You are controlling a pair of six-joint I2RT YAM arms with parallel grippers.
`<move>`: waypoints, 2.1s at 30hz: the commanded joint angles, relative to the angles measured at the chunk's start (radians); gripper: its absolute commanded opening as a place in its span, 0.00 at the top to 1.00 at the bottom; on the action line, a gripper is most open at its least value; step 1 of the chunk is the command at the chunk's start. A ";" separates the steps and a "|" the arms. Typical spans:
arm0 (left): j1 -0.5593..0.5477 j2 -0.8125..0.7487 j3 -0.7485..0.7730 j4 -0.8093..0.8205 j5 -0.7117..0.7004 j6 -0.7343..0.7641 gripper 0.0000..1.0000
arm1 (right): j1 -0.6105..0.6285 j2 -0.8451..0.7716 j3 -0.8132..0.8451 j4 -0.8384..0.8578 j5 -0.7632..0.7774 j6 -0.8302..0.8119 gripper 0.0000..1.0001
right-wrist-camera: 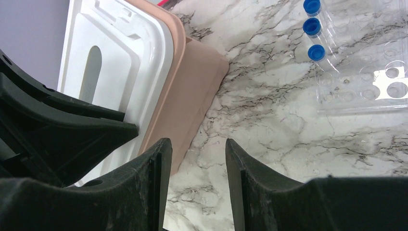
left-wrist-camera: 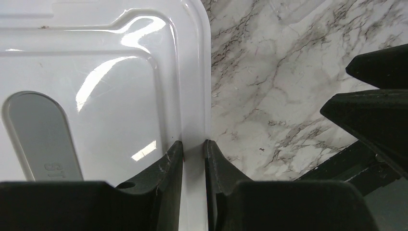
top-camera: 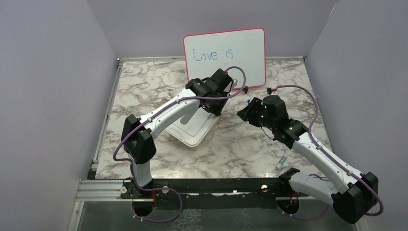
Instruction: Organize the chemistry lab equipment
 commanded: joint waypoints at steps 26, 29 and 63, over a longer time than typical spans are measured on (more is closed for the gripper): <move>0.469 -0.536 -0.487 0.357 0.030 -0.102 0.19 | 0.008 0.308 0.261 0.055 -0.148 -0.181 0.39; 0.538 -0.541 -0.526 0.357 0.026 -0.099 0.18 | 0.009 0.371 0.319 0.050 -0.076 -0.198 0.39; 0.690 -0.461 -0.654 0.383 0.180 -0.075 0.34 | -0.008 0.680 0.417 -0.026 -0.166 -0.371 0.72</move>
